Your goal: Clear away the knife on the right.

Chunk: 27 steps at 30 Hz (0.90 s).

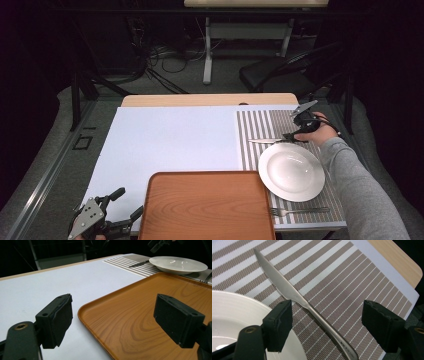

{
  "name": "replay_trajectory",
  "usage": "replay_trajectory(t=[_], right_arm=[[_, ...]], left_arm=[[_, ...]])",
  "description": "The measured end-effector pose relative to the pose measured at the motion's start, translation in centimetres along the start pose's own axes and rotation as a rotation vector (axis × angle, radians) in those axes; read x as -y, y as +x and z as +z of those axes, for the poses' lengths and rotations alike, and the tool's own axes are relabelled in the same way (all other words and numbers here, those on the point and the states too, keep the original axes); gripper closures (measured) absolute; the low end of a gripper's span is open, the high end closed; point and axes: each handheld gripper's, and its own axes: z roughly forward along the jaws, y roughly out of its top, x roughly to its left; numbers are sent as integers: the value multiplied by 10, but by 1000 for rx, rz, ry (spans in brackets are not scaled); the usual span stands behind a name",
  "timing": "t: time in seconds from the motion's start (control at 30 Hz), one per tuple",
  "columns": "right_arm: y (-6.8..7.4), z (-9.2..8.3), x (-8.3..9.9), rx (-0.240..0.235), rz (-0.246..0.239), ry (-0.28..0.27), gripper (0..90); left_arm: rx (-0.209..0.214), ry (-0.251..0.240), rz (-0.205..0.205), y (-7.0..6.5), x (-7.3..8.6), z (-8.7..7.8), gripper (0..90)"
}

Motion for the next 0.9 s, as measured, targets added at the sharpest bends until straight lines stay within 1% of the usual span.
replay_trajectory(t=[0.03, 0.07, 0.1, 0.13, 0.17, 0.23, 0.27, 0.3, 0.33, 0.37, 0.4, 0.43, 0.47, 0.5, 0.57, 0.6, 0.67, 0.7, 0.73, 0.77, 0.83, 0.87, 0.9], right_arm=[[0, 0, -4, 3, -60, 35, 239], [0, 0, -4, 3, -60, 35, 239], [1, 0, -5, 5, -96, 44, 241], [2, 1, -7, 3, -114, 45, 241], [2, 1, -9, 1, -130, 65, 241], [3, 0, -12, 9, -159, 83, 241], [3, 2, -14, 17, -217, 97, 241], [4, 2, -15, 23, -230, 106, 242], [4, 2, -15, 23, -230, 106, 242], [5, 2, -17, 38, -299, 129, 246], [5, 2, -17, 41, -316, 137, 248], [5, 2, -17, 41, -316, 137, 248], [5, 3, -19, 51, -369, 160, 262], [5, 3, -19, 51, -369, 160, 262], [5, 3, -20, 62, -431, 181, 281], [6, 4, -20, 63, -440, 189, 289], [6, 4, -22, 72, -481, 207, 310], [7, 5, -21, 77, -480, 222, 315], [6, 6, -22, 78, -512, 224, 321], [6, 6, -22, 78, -516, 229, 324], [5, 7, -23, 71, -558, 243, 335], [5, 7, -23, 71, -558, 243, 335], [5, 7, -23, 61, -572, 256, 336]], left_arm=[[0, 0, -1, 0, 0, 0, 159], [1, 0, 0, 0, 0, 0, 159], [1, 1, 0, 0, 0, 0, 159], [1, 1, 1, 0, 0, 0, 159], [1, 1, 1, 0, 0, 0, 159], [1, 1, 0, 0, 0, 0, 159], [1, 1, 0, 0, 0, 0, 160], [1, 1, -1, 0, 0, 0, 159], [1, 1, -1, 0, 0, 0, 160], [2, 1, -1, 0, 0, 0, 159], [2, 1, -1, 0, 0, 0, 159], [2, 2, -1, 0, 0, 0, 159], [2, 2, -1, 0, 0, 0, 159], [1, 0, -1, 0, 0, 1, 159], [2, 2, -1, 0, 0, 1, 159], [3, 3, 0, 0, 0, 1, 160], [1, 5, 0, 0, 0, 1, 159], [1, 4, 0, 0, 0, 1, 160], [2, 4, 0, 0, 0, 1, 160], [3, 5, 0, 0, 0, 1, 159], [3, 6, 2, 0, 0, 1, 160], [3, 7, 2, 0, 0, 2, 160], [3, 7, 2, 0, 0, 2, 159]])
